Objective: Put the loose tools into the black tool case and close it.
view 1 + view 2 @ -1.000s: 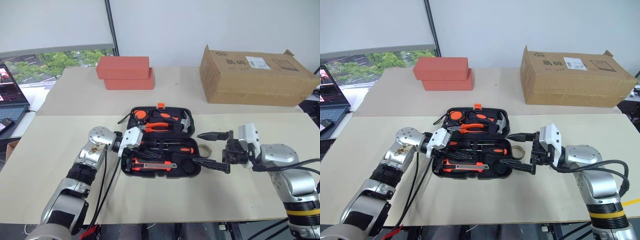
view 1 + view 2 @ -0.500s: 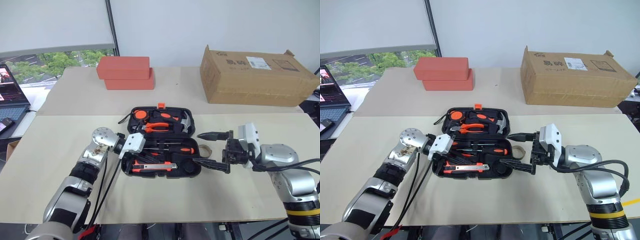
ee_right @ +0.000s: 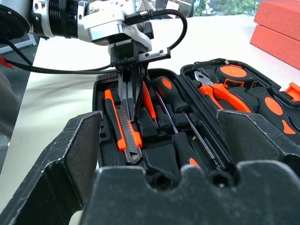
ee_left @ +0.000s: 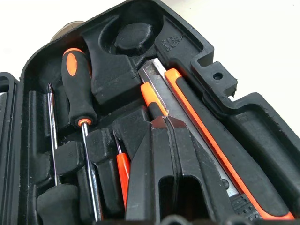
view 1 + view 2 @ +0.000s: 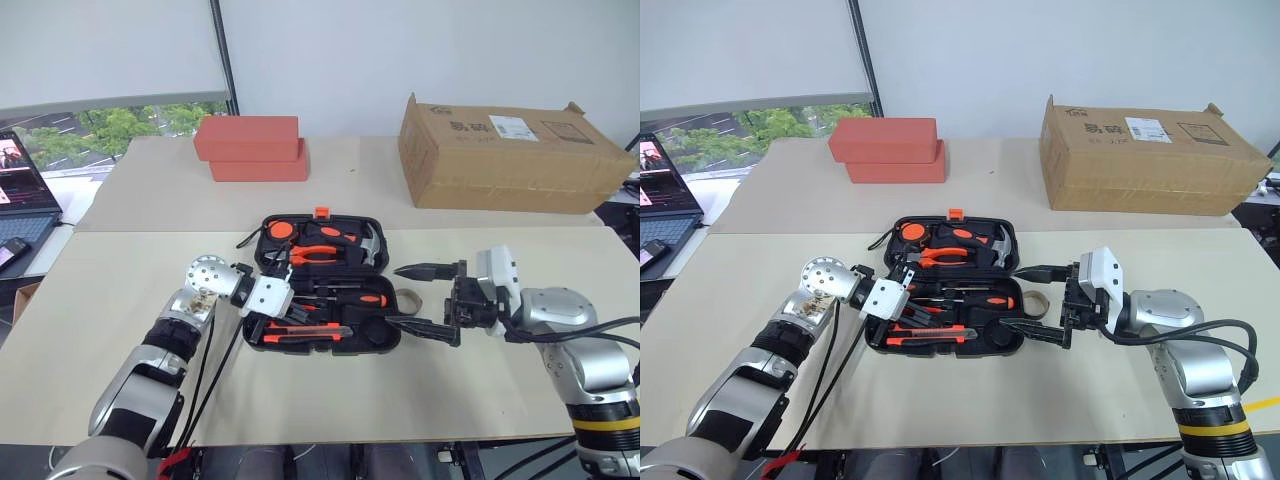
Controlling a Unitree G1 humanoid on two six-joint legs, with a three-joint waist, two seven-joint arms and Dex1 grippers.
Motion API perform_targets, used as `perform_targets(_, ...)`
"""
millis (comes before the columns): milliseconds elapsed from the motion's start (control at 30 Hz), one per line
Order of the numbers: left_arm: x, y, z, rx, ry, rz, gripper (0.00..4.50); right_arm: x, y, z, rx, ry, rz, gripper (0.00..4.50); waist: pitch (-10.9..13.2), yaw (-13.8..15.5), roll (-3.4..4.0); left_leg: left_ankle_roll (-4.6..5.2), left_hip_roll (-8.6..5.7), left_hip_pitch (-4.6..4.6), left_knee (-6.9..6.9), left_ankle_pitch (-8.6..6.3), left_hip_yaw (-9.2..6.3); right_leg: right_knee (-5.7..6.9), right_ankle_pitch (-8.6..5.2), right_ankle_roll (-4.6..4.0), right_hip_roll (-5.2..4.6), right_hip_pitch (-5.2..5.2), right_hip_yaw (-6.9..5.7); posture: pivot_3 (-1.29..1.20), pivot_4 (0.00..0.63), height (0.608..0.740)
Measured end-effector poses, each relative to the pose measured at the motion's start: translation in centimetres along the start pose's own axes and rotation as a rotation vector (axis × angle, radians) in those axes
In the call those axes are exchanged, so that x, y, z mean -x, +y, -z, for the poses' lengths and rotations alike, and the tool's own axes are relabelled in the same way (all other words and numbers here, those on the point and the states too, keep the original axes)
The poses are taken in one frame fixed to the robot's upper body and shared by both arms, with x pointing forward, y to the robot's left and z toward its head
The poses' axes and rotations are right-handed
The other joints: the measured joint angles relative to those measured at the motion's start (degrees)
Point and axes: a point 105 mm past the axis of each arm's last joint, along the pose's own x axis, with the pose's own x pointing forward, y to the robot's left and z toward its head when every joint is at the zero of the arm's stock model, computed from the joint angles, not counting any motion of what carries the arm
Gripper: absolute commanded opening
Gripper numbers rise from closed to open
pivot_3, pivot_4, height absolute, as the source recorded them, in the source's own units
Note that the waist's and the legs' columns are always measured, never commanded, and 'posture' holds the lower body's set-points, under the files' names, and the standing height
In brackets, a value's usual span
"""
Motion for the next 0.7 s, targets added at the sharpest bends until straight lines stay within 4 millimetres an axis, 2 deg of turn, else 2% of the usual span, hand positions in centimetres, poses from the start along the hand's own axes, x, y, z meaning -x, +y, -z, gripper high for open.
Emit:
perform_targets(167,-0.1,0.5,-0.2,0.005,-0.012,-0.04,0.01,0.3,-0.3,0.4,0.01,0.043,0.033,4.5,0.0,0.3,-0.01,0.01,-0.03,-0.01,0.04,0.01,-0.02,0.03,-0.07,0.13,-0.07,0.01,-0.02,0.0,0.15,0.711)
perform_targets(267,0.0,1.0,-0.6,0.081,-0.058,-0.089,0.01,0.7,-0.6,0.9,0.028,0.1,0.049,4.5,0.0,0.1,-0.02,0.04,-0.02,-0.27,0.09,0.01,-0.02,0.01,-0.08,0.16,-0.04,-0.18,-0.02,0.0,0.15,0.711)
perform_targets(400,0.7,1.7,-2.8,0.095,-0.13,-0.109,0.01,0.9,-0.9,1.7,0.021,0.143,0.065,4.5,0.0,-0.2,-0.02,0.0,0.02,-0.39,0.08,0.03,-0.03,0.0,0.12,-0.18,0.06,-0.29,-0.02,0.0,0.15,0.711)
perform_targets(667,3.0,-0.1,-3.9,0.22,-0.131,-0.082,0.01,1.7,-1.2,3.2,0.042,0.3,0.042,4.5,0.0,-0.5,-0.03,0.0,0.01,-0.4,0.05,0.03,-0.03,-0.04,-0.12,0.21,0.03,-0.3,-0.02,0.0,0.15,0.711)
perform_targets(700,3.5,0.1,-4.4,0.24,-0.147,-0.097,0.26,1.8,-1.2,3.5,0.045,0.332,0.04,4.5,0.0,-0.4,-0.03,0.01,0.01,-0.4,0.05,0.02,-0.05,-0.02,-0.13,0.22,0.02,-0.3,-0.03,0.0,0.15,0.711)
